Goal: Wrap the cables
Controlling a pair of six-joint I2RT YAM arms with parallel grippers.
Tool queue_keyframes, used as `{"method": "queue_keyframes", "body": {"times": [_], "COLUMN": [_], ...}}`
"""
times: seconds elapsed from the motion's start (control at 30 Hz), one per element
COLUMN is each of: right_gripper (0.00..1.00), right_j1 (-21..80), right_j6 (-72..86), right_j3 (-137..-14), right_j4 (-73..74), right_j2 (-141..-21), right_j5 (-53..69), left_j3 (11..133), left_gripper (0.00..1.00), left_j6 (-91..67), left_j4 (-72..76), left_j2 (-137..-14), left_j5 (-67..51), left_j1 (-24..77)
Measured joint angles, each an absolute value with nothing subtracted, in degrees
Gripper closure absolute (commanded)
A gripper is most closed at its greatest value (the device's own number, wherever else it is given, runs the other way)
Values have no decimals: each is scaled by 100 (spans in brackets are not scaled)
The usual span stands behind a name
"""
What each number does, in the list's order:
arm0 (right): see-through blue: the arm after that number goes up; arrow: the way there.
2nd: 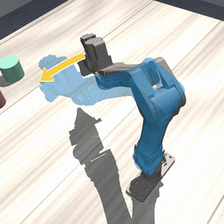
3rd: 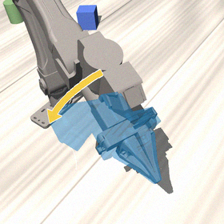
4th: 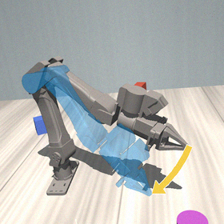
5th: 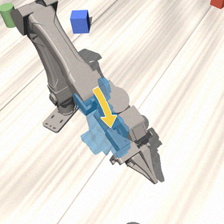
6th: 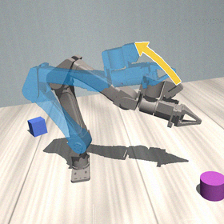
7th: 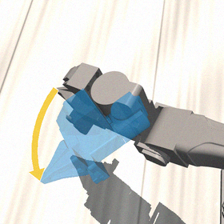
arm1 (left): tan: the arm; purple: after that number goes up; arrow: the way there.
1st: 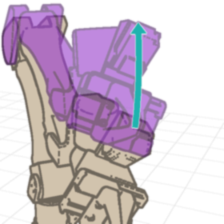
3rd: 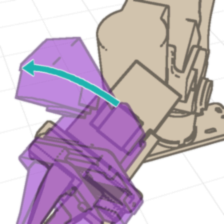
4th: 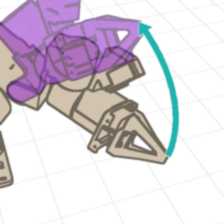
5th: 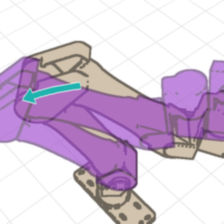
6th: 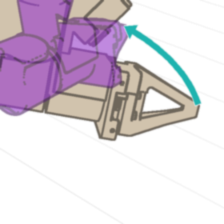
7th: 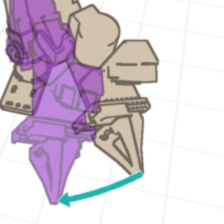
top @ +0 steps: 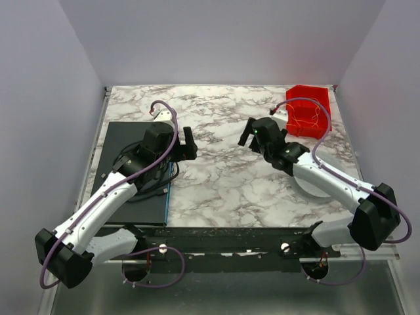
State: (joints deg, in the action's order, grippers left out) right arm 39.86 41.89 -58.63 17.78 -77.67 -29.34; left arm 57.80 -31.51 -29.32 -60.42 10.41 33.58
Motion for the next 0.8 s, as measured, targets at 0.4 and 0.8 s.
{"method": "queue_keyframes", "body": {"times": [0.4,0.8], "right_gripper": [0,0], "right_j1": [2268,882], "right_j6": [4532,4484], "right_j3": [-6178,-5470], "right_j4": [2781,3288], "right_j2": [-7950,-7736], "right_j5": [-2932,-2965], "left_j3": [5850,5843], "left_gripper": [2,1], "left_j6": [-2995,-2947], "left_j4": [-3162,-3238], "left_j2": [-5734,-5446], "left_j5": [939,683], "left_j1": [3358,3358]}}
